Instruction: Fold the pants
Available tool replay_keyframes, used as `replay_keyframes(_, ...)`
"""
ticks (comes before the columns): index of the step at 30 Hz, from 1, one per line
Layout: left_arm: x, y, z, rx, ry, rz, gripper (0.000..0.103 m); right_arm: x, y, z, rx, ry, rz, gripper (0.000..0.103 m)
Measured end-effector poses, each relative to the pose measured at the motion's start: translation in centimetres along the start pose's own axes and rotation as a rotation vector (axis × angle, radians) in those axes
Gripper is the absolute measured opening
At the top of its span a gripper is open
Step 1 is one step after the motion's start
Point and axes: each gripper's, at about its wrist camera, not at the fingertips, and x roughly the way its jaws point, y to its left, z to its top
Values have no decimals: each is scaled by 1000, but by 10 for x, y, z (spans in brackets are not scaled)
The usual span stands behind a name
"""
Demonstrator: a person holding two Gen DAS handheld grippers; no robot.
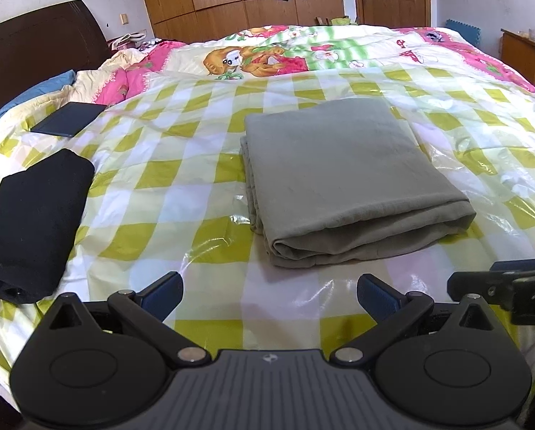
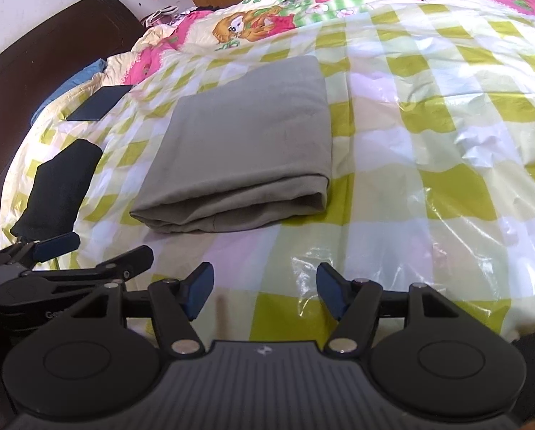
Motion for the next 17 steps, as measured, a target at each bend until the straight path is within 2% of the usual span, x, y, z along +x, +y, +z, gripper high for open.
replay_keyframes(17,-11,-5,1,6,-17,-8,103,-1,3,-4,-19,-10,-3,68)
